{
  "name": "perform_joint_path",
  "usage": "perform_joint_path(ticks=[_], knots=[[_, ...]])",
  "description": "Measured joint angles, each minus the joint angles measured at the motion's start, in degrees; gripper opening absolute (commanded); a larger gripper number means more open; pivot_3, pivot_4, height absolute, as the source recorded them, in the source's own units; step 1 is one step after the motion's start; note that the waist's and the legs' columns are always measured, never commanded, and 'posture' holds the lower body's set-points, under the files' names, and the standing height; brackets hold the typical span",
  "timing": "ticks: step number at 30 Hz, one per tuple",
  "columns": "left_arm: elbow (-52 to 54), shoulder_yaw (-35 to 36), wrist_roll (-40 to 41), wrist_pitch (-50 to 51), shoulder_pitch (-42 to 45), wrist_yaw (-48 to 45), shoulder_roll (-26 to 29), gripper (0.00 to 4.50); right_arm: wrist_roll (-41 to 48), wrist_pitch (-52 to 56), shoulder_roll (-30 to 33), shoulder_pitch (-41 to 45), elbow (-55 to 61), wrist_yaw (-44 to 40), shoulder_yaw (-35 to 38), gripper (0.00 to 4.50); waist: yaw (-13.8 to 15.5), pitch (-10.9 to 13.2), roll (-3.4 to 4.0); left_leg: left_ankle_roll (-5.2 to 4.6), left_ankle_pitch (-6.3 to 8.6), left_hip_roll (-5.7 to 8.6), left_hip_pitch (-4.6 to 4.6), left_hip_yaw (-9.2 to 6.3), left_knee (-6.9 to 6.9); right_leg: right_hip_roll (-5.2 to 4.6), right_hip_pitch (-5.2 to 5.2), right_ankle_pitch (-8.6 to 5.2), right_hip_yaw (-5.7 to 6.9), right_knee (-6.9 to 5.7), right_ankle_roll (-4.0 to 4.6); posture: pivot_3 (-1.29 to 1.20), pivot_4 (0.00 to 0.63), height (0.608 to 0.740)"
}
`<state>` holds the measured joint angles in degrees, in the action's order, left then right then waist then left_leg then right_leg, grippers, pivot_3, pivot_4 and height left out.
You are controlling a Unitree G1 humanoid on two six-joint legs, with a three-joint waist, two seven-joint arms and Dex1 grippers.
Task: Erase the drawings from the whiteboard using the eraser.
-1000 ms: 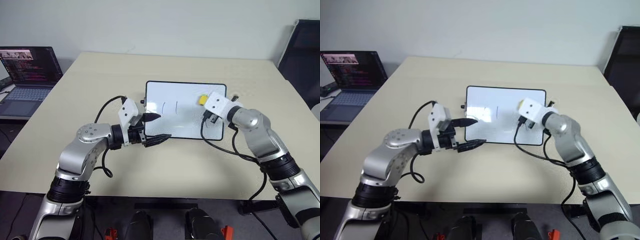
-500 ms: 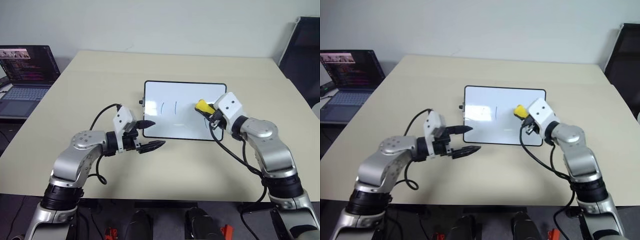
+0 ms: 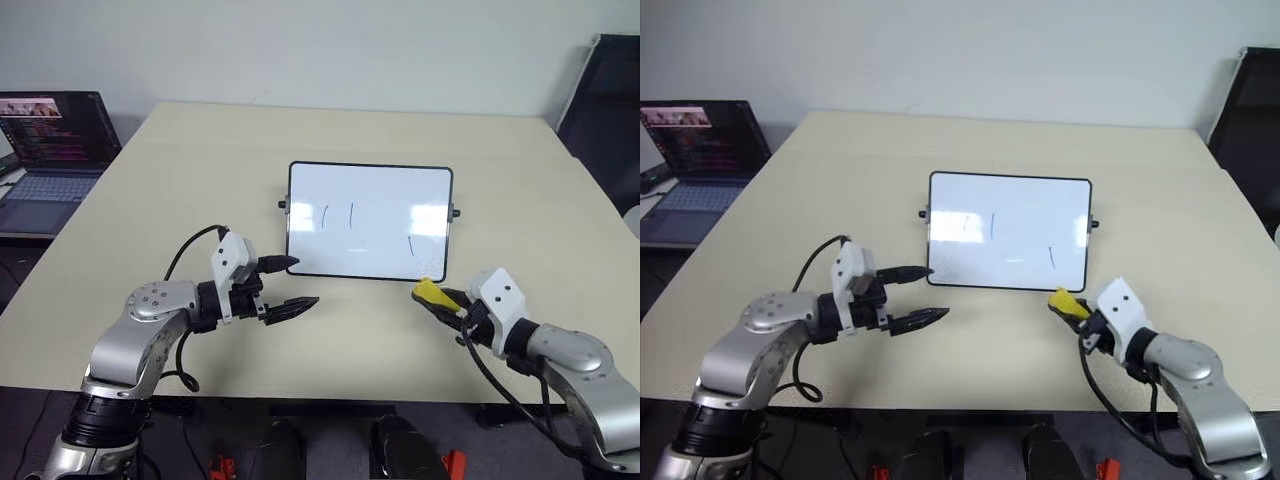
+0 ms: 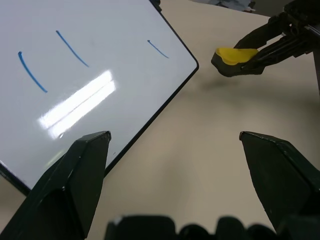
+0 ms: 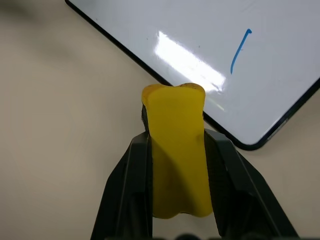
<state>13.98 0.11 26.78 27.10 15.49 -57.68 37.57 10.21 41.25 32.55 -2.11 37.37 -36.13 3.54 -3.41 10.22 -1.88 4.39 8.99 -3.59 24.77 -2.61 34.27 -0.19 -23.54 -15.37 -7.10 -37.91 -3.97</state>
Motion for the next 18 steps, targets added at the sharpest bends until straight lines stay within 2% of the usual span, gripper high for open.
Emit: perform_joint_path(ticks=[9, 14, 18], knots=[[-0.80, -2.28, 0.06, -0.06, 2.91, -2.03, -0.18, 4.50, -1.09, -1.59, -1.67, 4.37, -0.39, 5.80, -1.05, 1.09, 0.01, 0.00, 0.00, 0.00, 0.00, -0.01, 0.02, 0.01, -0.10, 0.01, -0.01, -0.01, 0.02, 0.05, -0.01, 0.00, 0.150, 0.740], [-2.79, -3.40, -0.68, -2.17, 2.79, -3.14, -0.89, 4.50, -10.24, -3.72, -3.31, 13.74, -8.67, 12.08, -10.79, 1.09, -0.37, 0.00, 0.00, 0.00, 0.00, 0.00, 0.00, 0.01, -0.07, 0.02, -0.03, 0.01, 0.00, 0.01, 0.02, 0.00, 0.150, 0.740], [-3.88, -4.04, -1.27, -3.99, 2.22, -3.67, -0.98, 4.50, -15.57, -6.34, -4.50, 20.17, -15.77, 15.20, -14.55, 1.09, -0.22, 0.00, 0.00, 0.00, 0.00, 0.00, 0.04, 0.02, -0.11, 0.02, -0.02, 0.00, 0.01, 0.04, 0.00, 0.00, 0.150, 0.740]])
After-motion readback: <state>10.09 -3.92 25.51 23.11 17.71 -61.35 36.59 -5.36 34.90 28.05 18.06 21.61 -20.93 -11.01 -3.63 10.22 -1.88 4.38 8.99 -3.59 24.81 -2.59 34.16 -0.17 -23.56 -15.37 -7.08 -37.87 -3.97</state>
